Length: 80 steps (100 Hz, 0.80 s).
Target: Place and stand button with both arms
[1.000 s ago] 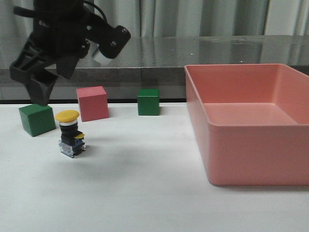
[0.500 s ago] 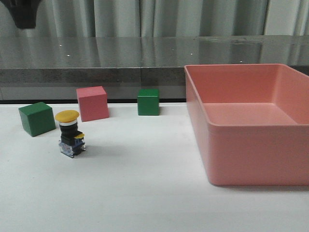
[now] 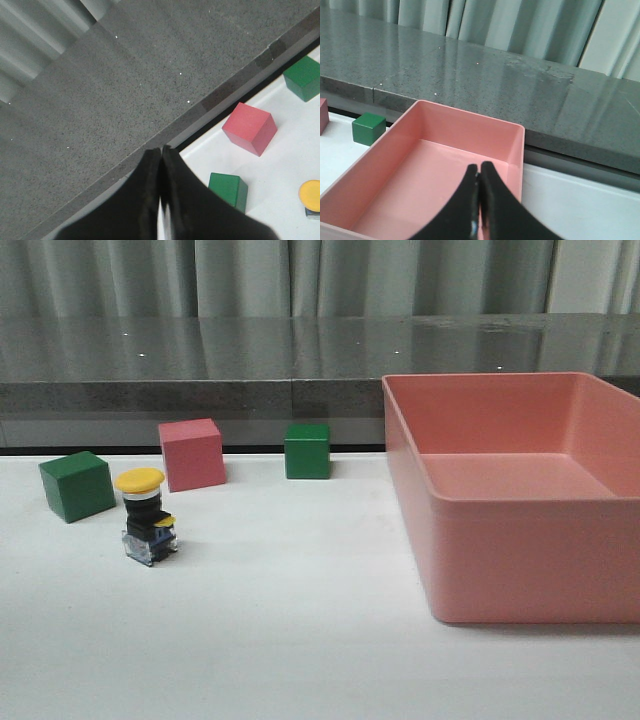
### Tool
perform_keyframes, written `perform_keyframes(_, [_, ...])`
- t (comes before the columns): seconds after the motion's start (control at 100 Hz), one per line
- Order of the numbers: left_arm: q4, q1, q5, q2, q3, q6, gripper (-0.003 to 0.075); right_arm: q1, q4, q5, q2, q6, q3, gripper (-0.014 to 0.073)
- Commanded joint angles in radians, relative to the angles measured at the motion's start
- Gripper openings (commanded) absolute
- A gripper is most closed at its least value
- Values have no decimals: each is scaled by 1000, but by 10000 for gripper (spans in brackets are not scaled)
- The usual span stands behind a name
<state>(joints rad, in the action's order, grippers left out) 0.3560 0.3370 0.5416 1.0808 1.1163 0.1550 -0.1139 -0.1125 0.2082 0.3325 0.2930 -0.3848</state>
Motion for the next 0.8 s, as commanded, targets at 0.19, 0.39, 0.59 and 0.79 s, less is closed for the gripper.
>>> perform_keyframes(0.19, [-179, -24, -393, -272, -422, -13, -19, 7, -5, -85, 3, 0, -27, -109])
perform_keyframes(0.39, [-325, -24, -496, -417, -638, -13, -19, 7, -5, -85, 3, 0, -27, -109])
perform_keyframes(0.59, [-325, -24, -492, -465, -696, -13, -19, 7, -5, -85, 3, 0, -27, -109])
perform_keyframes(0.79, [-326, -24, -486, -465, -696, -13, -19, 7, -5, -85, 3, 0, -27, -109])
